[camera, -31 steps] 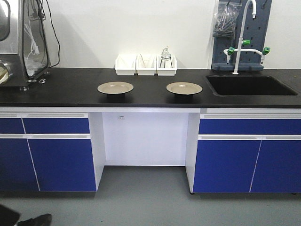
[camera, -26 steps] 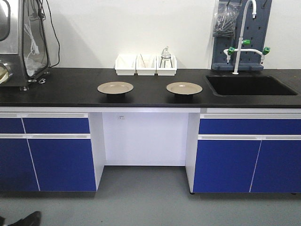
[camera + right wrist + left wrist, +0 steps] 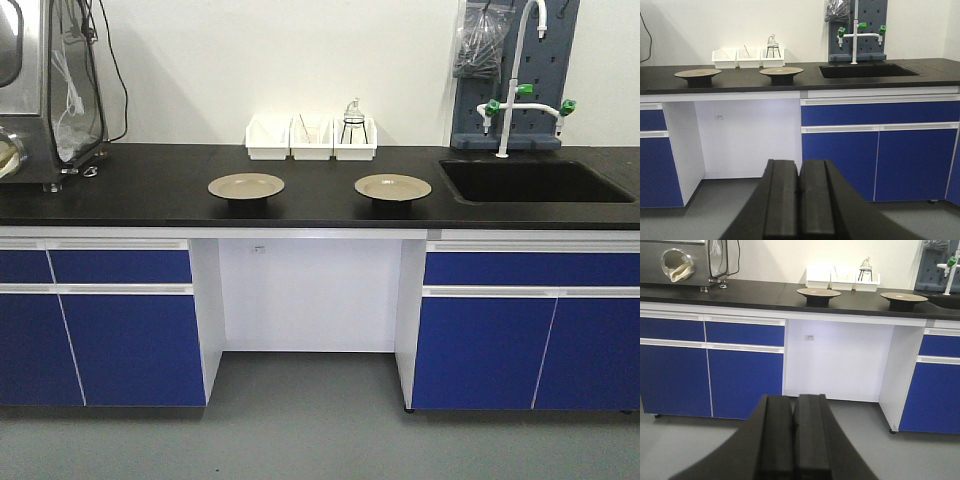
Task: Arrange circular plates on left workspace
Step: 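Drive the base forward toward the bench with the two tan plates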
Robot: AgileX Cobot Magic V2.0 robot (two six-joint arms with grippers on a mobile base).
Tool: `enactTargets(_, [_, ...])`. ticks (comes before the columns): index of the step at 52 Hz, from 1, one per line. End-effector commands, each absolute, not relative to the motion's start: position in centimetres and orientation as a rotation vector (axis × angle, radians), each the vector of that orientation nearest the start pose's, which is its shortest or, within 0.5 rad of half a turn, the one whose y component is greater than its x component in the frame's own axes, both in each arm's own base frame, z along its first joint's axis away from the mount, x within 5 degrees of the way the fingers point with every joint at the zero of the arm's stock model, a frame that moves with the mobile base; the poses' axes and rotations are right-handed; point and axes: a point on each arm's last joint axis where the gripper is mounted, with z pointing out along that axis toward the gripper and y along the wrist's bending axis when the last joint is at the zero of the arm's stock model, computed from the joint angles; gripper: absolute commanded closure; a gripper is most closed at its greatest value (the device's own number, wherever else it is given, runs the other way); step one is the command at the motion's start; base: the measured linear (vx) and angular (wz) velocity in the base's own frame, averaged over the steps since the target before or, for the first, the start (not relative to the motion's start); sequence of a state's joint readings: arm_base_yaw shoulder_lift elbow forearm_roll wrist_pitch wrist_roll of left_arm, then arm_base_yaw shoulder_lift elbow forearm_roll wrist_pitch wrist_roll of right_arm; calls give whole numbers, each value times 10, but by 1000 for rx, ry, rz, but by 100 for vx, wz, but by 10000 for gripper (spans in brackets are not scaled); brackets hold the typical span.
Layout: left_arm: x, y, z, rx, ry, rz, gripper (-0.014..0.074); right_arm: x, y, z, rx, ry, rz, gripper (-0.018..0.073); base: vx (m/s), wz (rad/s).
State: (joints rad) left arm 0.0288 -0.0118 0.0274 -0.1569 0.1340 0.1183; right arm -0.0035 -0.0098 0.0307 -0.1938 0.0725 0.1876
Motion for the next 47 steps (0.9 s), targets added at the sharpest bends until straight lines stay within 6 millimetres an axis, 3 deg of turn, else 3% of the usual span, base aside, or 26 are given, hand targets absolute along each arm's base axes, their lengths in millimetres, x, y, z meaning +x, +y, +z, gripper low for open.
enactTargets(1, [56,1,194,-51,1554,-29,596,57,0,198,-16,1500,-28,564,1,3])
enactTargets(24, [56,1,194,-51,1554,-29,596,57,0,198,-16,1500,-28,564,7,4])
enactTargets(47, [56,1,194,-51,1554,-29,596,57,0,198,-15,1500,-29,564,26,0])
